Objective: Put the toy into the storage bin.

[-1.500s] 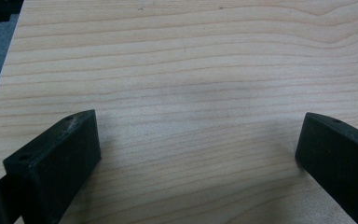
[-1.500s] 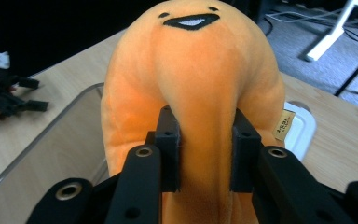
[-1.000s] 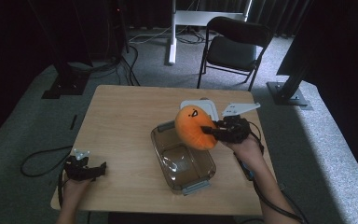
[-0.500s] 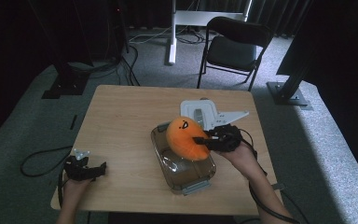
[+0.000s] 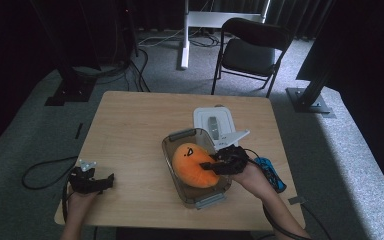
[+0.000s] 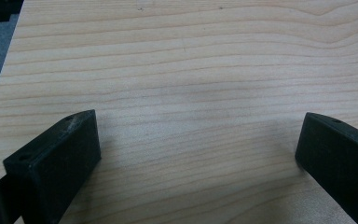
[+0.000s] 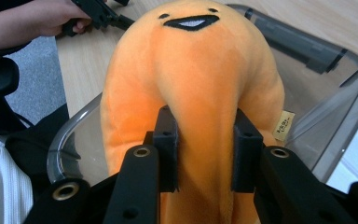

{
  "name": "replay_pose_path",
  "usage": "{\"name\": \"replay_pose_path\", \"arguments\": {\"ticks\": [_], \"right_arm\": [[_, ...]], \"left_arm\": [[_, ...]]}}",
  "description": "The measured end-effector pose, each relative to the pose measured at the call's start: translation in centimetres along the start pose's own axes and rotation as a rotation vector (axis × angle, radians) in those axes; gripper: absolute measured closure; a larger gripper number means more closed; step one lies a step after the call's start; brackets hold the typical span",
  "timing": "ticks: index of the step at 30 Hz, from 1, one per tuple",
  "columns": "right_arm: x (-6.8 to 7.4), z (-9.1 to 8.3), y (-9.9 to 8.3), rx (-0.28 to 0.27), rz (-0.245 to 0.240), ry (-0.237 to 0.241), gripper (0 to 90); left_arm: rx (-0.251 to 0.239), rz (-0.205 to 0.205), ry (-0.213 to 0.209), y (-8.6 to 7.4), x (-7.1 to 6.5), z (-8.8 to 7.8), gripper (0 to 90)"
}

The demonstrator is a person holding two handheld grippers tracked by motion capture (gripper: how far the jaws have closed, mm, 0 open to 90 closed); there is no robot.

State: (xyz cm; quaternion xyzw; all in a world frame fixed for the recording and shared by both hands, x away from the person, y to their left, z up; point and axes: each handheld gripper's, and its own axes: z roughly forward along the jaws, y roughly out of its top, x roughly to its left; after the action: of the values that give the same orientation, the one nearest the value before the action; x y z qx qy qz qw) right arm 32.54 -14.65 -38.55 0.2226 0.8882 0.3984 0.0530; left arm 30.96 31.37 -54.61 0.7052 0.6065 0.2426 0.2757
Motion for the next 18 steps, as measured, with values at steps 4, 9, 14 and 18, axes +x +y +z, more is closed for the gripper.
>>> {"name": "replay_pose_path", "arguments": {"ticks": [4,9,14,18], "right_arm": [[0.0,0.6,-0.3,0.027,-0.006,0.014,69.4],[-0.1,1.0,-0.5,0.052,-0.003,0.012,69.0],[-0.2,1.7,-0.8,0.083,0.0,0.023,68.4],[-0.4,1.9,-0.8,0.087,0.007,0.029,67.2]], "left_arm": [[0.0,0.0,0.0,0.0,0.0,0.0,0.3],[0.0,0.0,0.0,0.0,0.0,0.0,0.3],[0.0,0.0,0.0,0.0,0.0,0.0,0.3],[0.0,0.0,0.0,0.0,0.0,0.0,0.3]]}}
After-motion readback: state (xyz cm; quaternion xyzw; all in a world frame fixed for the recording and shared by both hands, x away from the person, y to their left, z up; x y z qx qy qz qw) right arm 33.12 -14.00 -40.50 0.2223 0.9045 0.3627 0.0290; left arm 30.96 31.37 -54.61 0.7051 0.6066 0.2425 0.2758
